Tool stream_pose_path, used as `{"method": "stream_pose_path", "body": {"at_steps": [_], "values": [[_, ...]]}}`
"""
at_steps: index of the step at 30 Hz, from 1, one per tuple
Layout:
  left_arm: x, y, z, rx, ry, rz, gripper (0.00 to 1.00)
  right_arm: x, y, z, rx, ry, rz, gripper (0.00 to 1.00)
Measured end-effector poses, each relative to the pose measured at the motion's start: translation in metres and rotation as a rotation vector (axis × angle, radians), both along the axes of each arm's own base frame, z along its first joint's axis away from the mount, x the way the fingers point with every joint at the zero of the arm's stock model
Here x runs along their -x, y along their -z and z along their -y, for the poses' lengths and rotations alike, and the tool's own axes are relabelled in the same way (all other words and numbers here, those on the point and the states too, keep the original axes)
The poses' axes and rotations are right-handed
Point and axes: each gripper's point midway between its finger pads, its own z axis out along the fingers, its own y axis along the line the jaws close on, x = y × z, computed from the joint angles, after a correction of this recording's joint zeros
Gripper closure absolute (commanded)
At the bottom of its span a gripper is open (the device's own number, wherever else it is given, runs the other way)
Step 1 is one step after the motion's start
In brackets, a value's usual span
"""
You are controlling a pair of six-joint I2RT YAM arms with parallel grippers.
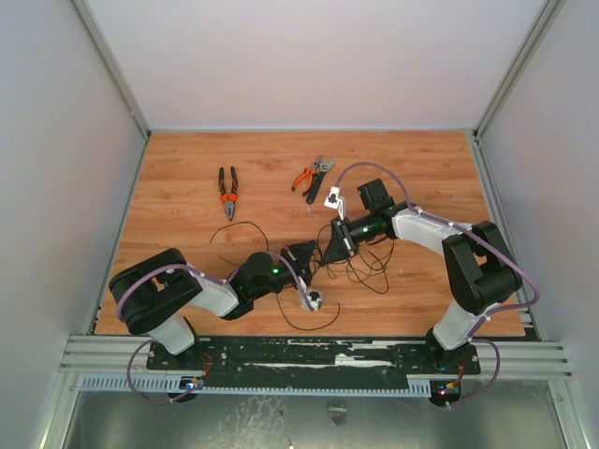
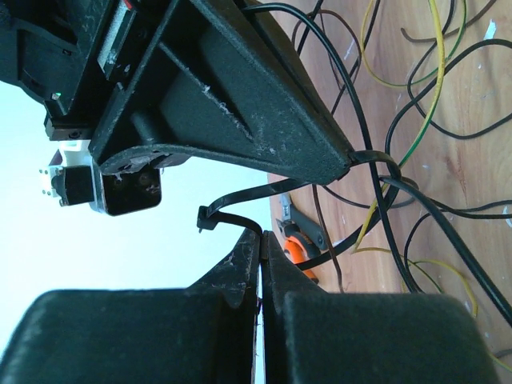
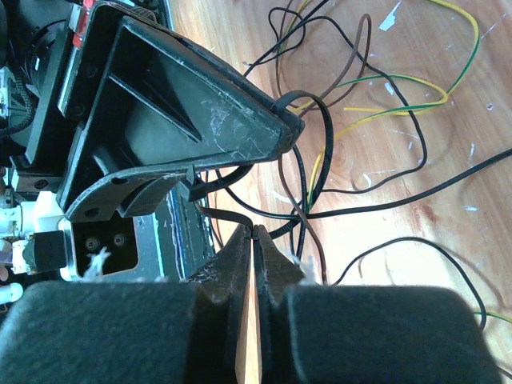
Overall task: Zip-tie the wires
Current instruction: Tie the cable at the center of the board.
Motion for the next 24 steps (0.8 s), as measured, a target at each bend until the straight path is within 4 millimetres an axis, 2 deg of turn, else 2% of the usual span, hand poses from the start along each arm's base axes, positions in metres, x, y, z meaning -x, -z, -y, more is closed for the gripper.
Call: {"method": "stream_pose_path", "body": {"at_steps": [14,24], "values": [[0.003,-0.001,0.003,0.029,0.01,-0.02,1.0,0.009,0.005,0.005,-0.018,-0.003,0.041,0.97],[0.012,0.023,0.006,-0.007,0.022,-0.049,1.0,0.016,0.015,0.004,-0.024,-0.006,0.044,0.96]]}}
